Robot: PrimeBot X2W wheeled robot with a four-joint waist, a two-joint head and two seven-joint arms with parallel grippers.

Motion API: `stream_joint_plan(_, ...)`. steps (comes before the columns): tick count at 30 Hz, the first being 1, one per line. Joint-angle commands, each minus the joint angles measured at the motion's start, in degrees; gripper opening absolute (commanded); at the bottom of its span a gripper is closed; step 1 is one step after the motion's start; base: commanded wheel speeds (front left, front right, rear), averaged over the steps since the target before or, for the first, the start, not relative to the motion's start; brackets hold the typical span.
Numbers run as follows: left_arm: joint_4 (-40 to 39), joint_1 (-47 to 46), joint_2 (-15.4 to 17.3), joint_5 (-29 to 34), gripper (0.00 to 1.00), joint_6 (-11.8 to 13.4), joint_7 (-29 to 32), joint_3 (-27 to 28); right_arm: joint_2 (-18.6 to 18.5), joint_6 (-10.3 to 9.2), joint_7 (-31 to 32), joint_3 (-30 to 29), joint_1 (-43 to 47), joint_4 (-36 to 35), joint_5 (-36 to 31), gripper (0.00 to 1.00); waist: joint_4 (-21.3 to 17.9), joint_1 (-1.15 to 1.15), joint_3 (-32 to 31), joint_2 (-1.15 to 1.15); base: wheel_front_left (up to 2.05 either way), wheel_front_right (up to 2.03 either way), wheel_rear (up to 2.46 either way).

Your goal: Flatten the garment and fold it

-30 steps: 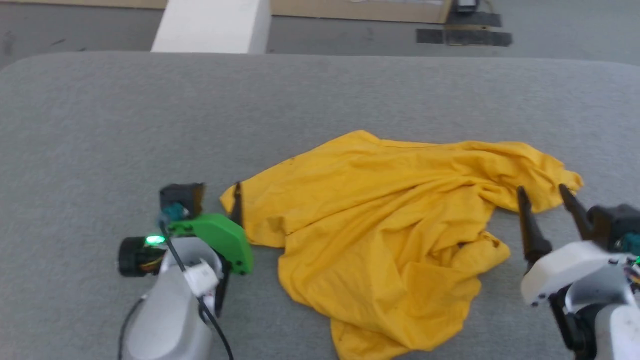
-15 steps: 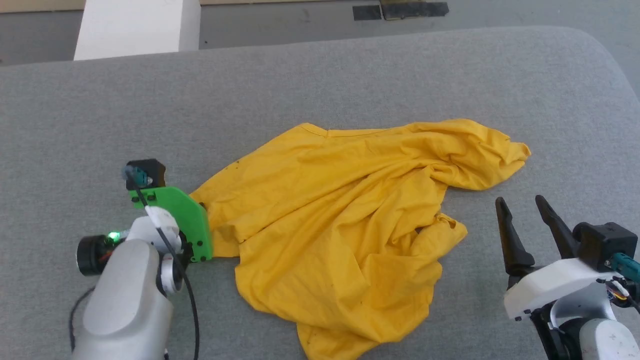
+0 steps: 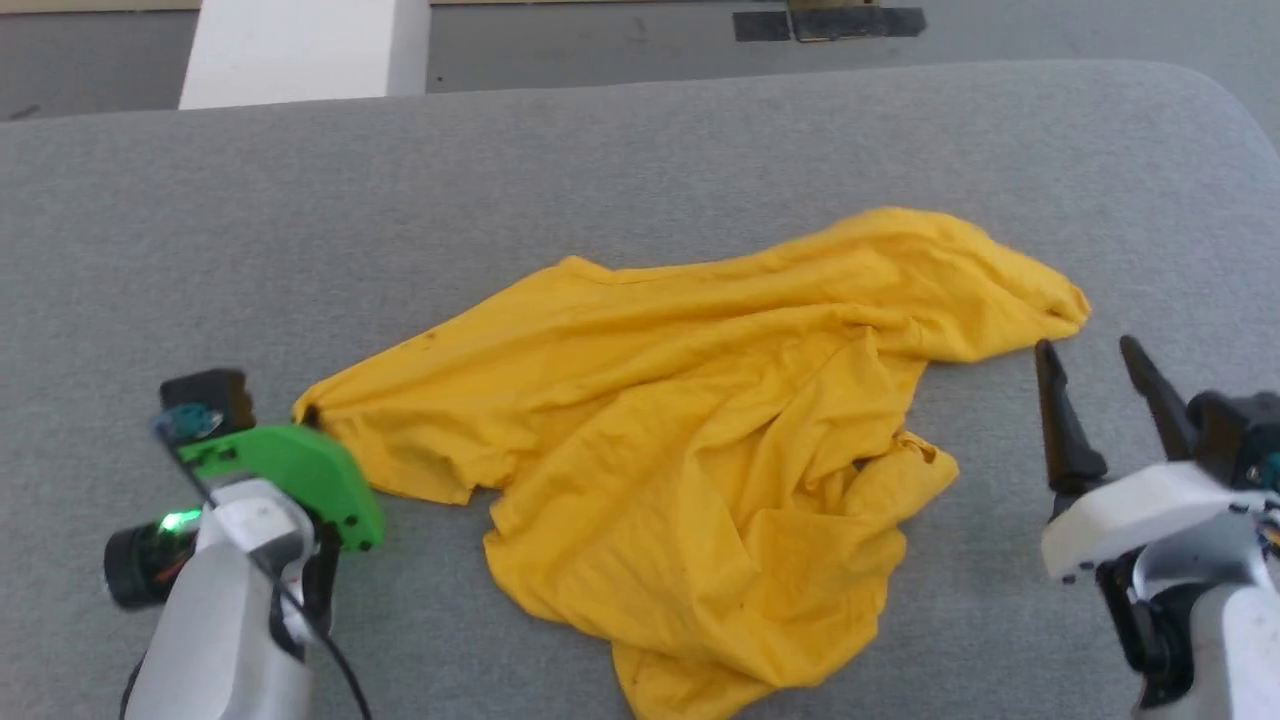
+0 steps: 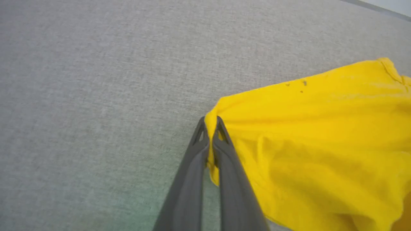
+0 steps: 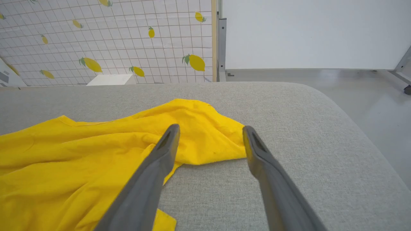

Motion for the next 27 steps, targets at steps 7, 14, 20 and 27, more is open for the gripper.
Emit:
stream_joint_plan(7, -2.0, 2.1, -0.3, -1.3, 0.00, -0.7, -0.6, -0.9, -0.7, -0.09, 9.0, -12.4, -18.5, 16.3, -3.4, 1.00, 4.7, 0.00, 3.2, 0.00, 0.00, 0.00, 0.00)
stream_joint_plan(14, -3.3, 0.2, -1.0, -1.3, 0.00, -1.1, -0.1, -2.6, -2.2, -0.09, 19.0, -22.3, -30.4, 30.6, -4.5, 1.00, 6.7, 0.00, 6.4, 0.00, 0.00, 0.00, 0.00)
stream_joint_plan(20, -4.6, -0.9, -1.3, -1.2, 0.00, -1.6, -0.4, -3.9, -3.8, -0.09, 30.6, -27.8, -37.3, 38.7, -6.7, 1.00, 8.0, 0.00, 8.7, 0.00, 0.00, 0.00, 0.00)
stream_joint_plan(27, -5.7, -1.0, -1.3, -1.3, 0.00, -1.7, -0.2, -4.5, -6.4, -0.09, 39.9, -24.5, -38.8, 40.1, -8.6, 0.13, 8.1, 0.00, 9.7, 0.00, 0.00, 0.00, 0.00)
